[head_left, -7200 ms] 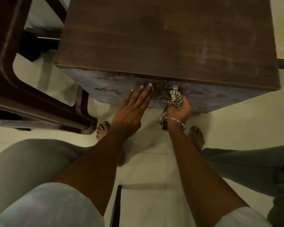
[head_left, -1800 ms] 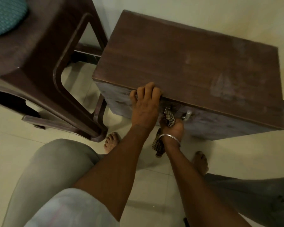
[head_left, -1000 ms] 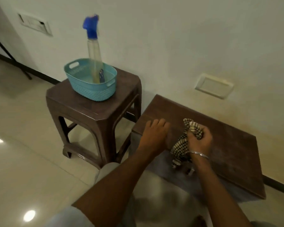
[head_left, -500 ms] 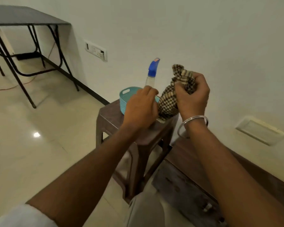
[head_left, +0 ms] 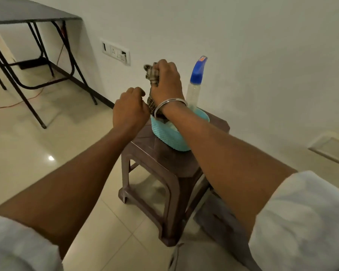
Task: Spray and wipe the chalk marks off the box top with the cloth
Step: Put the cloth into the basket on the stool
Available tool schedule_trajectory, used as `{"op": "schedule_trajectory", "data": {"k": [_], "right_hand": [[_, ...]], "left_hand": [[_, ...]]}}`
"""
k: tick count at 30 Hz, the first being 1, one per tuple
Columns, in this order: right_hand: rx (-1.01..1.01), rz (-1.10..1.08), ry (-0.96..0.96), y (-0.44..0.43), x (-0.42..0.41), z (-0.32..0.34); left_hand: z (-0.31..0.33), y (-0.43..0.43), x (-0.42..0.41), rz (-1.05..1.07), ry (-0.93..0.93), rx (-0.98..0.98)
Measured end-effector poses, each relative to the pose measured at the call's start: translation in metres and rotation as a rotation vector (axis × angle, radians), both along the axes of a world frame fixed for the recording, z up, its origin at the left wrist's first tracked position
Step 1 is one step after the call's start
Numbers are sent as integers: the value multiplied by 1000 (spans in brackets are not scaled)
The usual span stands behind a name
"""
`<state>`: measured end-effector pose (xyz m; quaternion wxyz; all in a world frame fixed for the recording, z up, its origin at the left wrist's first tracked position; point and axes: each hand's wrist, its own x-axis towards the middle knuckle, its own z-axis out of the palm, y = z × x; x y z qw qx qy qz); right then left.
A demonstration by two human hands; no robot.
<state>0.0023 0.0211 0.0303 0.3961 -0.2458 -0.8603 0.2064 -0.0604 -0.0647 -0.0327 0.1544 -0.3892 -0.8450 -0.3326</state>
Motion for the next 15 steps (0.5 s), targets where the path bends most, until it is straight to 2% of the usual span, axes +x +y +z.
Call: {"op": "schedule_trajectory", "data": {"k": [5, 9, 12, 15], "right_hand": [[64, -182, -384, 20, -1, -24], [197, -162, -733, 26, 7, -29], [208, -102, -829, 24, 8, -36], [230, -81, -819, 21, 9, -36]], "left_hand": [[-21, 19, -12, -113, -10, -109], [-20, 32, -13, -191, 51, -203], [-17, 37, -8, -215, 77, -278], [-14, 36, -4, -230, 72, -276]]}}
